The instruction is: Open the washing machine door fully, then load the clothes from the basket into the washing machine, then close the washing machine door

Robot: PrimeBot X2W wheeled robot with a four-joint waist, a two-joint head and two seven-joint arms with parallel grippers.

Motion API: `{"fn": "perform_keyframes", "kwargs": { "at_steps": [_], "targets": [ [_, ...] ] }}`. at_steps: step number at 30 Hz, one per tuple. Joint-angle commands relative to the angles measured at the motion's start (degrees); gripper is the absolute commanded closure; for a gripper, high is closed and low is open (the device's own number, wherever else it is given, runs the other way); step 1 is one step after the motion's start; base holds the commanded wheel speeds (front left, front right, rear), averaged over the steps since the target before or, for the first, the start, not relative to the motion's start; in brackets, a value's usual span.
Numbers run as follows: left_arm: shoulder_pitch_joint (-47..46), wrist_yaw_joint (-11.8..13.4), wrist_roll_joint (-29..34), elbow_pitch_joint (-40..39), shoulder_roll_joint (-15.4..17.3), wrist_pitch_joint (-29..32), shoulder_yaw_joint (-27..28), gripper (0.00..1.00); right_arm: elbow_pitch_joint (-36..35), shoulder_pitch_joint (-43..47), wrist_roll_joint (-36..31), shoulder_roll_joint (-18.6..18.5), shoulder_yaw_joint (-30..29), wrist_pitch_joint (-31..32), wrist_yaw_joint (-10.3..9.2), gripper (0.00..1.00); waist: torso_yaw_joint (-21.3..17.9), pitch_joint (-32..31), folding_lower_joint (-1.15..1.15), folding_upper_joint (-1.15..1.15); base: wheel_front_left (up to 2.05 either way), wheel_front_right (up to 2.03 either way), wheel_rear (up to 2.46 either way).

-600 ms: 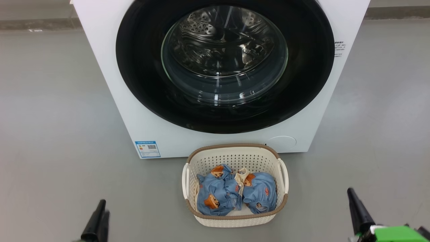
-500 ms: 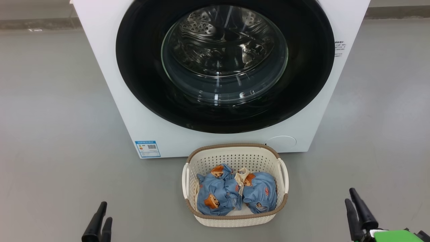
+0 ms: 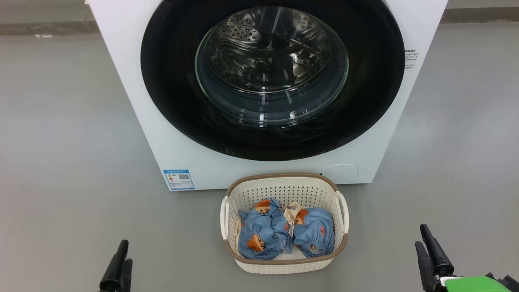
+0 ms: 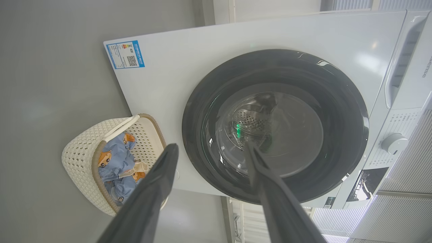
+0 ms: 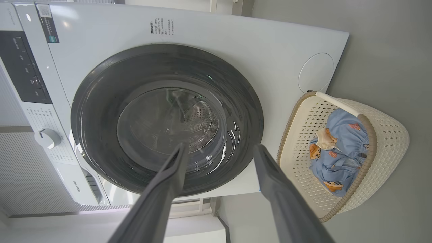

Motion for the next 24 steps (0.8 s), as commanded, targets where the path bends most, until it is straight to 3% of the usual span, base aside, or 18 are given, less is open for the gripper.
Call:
{"fn": "perform_keyframes", "kwargs": {
  "at_steps": [1, 14, 24],
  "targets": [
    [-1.5, 0.0, 1.2, -1.9, 1.2, -0.6, 0.3, 0.00, -1.4, -1.7, -1.2, -0.8, 0.4, -0.4, 0.02, 0.00, 0.0, 0.0, -0.01, 0.00, 0.00, 0.00, 0.00],
    [-1.6, -0.1, 9.4, -3.4, 2.2, -2.8, -0.7, 0.00, -1.4, -2.4, -9.6, -1.7, 1.8, -2.6, 0.03, 0.00, 0.1, 0.0, -0.01, 0.00, 0.00, 0.00, 0.00],
    [-1.5, -0.1, 18.7, -4.3, 3.1, -4.6, -1.9, 0.00, -1.4, -2.7, -19.7, -2.8, 3.4, -4.5, 0.04, 0.00, 0.1, 0.1, -0.01, 0.00, 0.00, 0.00, 0.00]
  ]
}}
